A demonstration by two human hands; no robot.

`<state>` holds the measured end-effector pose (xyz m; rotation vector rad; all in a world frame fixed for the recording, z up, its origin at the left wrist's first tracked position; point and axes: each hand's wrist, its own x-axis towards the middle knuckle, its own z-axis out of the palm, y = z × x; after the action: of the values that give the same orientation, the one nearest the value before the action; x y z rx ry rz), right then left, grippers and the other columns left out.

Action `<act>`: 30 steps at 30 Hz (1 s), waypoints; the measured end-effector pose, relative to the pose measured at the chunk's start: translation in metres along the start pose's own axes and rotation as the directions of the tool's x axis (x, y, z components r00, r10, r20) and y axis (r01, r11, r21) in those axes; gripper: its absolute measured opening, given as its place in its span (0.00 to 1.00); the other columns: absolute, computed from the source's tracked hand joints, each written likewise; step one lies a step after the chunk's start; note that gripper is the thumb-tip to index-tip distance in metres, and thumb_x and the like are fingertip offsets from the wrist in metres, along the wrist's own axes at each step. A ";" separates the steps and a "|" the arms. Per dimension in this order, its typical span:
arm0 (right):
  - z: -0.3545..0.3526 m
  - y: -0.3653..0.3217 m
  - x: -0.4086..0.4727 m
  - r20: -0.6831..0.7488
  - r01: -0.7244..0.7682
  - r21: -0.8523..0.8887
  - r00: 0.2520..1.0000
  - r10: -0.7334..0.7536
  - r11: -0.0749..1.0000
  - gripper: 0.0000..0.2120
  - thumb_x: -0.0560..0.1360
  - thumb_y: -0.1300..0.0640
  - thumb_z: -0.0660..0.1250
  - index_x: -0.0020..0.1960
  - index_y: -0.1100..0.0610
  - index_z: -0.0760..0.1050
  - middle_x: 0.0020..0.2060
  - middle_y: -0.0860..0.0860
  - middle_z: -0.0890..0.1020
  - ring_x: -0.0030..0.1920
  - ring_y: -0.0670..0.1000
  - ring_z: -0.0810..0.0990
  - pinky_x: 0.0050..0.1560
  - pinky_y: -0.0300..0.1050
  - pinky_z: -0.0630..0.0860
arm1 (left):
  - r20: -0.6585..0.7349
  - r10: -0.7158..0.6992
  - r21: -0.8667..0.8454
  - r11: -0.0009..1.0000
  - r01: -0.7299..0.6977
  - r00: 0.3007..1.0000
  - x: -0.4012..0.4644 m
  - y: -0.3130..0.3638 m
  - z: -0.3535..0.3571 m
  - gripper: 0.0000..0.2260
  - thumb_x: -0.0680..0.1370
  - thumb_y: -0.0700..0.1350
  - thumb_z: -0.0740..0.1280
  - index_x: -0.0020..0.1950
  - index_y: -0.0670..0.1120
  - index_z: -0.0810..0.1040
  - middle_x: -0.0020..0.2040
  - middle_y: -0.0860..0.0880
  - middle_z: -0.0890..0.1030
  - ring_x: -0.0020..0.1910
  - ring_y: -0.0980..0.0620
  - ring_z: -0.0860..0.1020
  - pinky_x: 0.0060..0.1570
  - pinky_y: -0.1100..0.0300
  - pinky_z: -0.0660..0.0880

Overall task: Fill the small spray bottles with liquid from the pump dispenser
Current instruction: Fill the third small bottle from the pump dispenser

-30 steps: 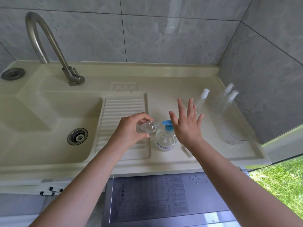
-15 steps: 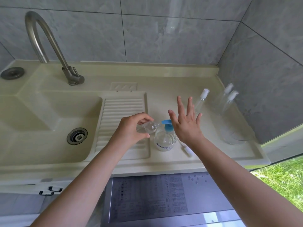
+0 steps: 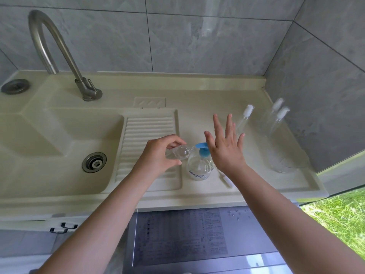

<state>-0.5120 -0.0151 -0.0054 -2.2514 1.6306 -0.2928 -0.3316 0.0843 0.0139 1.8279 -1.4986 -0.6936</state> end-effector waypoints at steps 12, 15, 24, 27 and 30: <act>0.005 0.008 0.005 0.033 0.031 -0.070 0.999 -0.028 0.997 0.41 0.71 0.32 0.31 0.82 0.45 0.46 0.80 0.56 0.36 0.80 0.61 0.38 0.76 0.69 0.41 | -0.016 -0.002 -0.014 1.000 0.001 1.000 -0.002 -0.004 0.001 0.22 0.62 0.36 0.81 0.53 0.51 0.82 0.46 0.57 0.84 0.49 0.62 0.79 0.45 0.82 0.64; 0.010 0.007 0.006 0.039 0.011 -0.097 0.999 -0.007 0.995 0.39 0.72 0.35 0.30 0.82 0.45 0.45 0.80 0.56 0.36 0.80 0.62 0.40 0.77 0.66 0.42 | -0.014 -0.004 -0.014 1.000 0.004 1.000 -0.002 -0.004 0.002 0.22 0.62 0.37 0.81 0.53 0.52 0.82 0.46 0.58 0.84 0.49 0.63 0.79 0.45 0.81 0.64; -0.001 0.002 0.004 -0.034 -0.029 0.075 0.999 0.032 0.997 0.34 0.81 0.35 0.49 0.81 0.42 0.39 0.80 0.55 0.37 0.81 0.57 0.41 0.76 0.64 0.37 | -0.014 0.007 -0.018 1.000 -0.008 1.000 -0.003 0.000 0.000 0.22 0.63 0.35 0.80 0.53 0.50 0.83 0.45 0.58 0.83 0.47 0.69 0.77 0.45 0.82 0.64; 0.002 0.001 0.002 -0.035 -0.025 0.040 0.999 0.027 0.999 0.32 0.82 0.37 0.49 0.81 0.43 0.40 0.81 0.56 0.38 0.81 0.58 0.42 0.76 0.65 0.39 | -0.010 0.013 -0.020 1.000 -0.013 1.000 -0.003 0.000 0.000 0.22 0.63 0.36 0.81 0.53 0.50 0.83 0.46 0.58 0.84 0.49 0.65 0.78 0.47 0.82 0.64; 0.004 -0.002 0.001 -0.042 0.005 -0.038 0.999 -0.007 0.999 0.29 0.83 0.41 0.46 0.81 0.43 0.40 0.81 0.55 0.39 0.81 0.58 0.43 0.78 0.64 0.42 | -0.007 0.019 -0.017 1.000 -0.019 1.000 -0.002 0.002 0.000 0.22 0.63 0.36 0.81 0.53 0.51 0.82 0.46 0.58 0.84 0.49 0.64 0.79 0.48 0.82 0.64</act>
<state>-0.5088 -0.0149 -0.0086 -2.2932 1.6643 -0.3160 -0.3334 0.0862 0.0151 1.7988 -1.4995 -0.6883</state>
